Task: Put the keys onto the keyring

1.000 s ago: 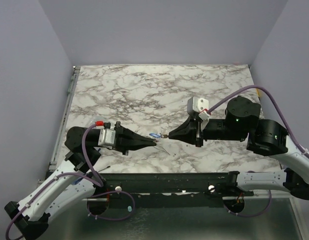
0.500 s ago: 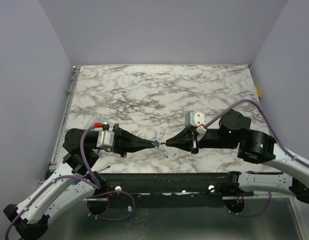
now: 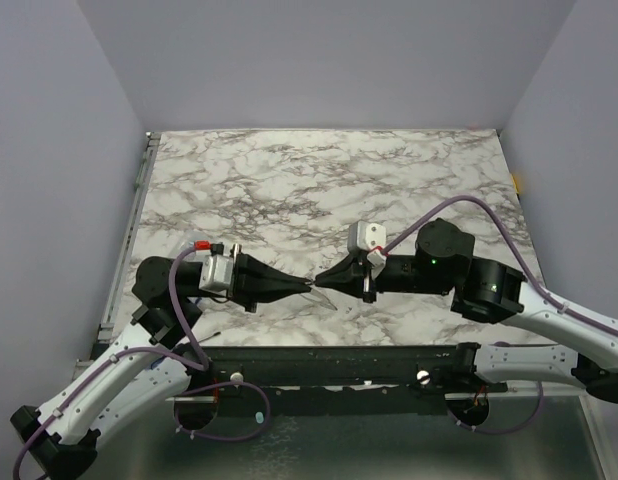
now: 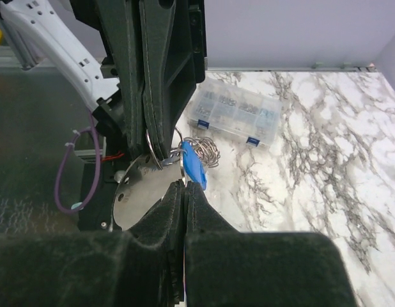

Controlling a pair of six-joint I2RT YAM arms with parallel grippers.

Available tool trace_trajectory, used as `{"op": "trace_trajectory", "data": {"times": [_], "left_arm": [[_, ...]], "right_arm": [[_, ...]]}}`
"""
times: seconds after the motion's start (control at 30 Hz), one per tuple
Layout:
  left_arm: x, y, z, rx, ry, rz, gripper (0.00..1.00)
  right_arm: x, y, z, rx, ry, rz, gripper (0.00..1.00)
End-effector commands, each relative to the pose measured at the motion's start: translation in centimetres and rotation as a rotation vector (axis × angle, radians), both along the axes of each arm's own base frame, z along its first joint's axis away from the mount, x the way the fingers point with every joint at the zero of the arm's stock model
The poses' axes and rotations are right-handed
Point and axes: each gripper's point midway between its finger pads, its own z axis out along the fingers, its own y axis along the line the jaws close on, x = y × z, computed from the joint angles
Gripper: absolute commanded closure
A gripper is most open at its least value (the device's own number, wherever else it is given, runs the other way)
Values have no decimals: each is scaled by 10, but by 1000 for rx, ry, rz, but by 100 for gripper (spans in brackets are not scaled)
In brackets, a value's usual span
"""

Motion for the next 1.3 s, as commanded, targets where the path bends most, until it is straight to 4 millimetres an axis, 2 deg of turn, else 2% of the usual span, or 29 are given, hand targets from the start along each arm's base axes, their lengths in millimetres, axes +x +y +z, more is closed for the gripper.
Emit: {"op": "trace_trajectory", "data": {"times": [0.0, 0.13, 0.17, 0.27, 0.33, 0.4, 0.63, 0.8, 1.0, 1.1, 1.27], "left_arm": [[-23, 7, 16, -54, -89, -81, 100], [-18, 6, 11, -48, -73, -62, 100], [-16, 5, 9, -43, -70, -53, 96], [-9, 4, 4, -28, -53, -22, 56], [-4, 3, -1, -11, -45, -1, 42], [1, 2, -4, 3, -38, 18, 37], [16, 1, -12, 37, -32, 95, 34], [36, 0, -21, 69, -19, 198, 33], [69, 5, -30, 60, 0, 380, 33], [74, 6, -31, 54, 10, 405, 33], [69, 0, -37, 64, 24, 355, 33]], "right_arm": [[49, -18, 0, -78, -105, -242, 99], [55, -29, 22, -36, -170, -286, 99], [55, -31, 26, -28, -182, -290, 99], [55, -36, 33, -13, -208, -292, 99], [54, -38, 36, -11, -224, -286, 99], [53, -40, 39, -9, -242, -283, 99], [56, -42, 38, -43, -281, -286, 99], [56, -43, 39, -58, -302, -277, 99], [49, -41, 34, -87, -321, -220, 99], [44, -37, 29, -93, -309, -186, 99], [41, -28, 25, -74, -273, -164, 99]]}}
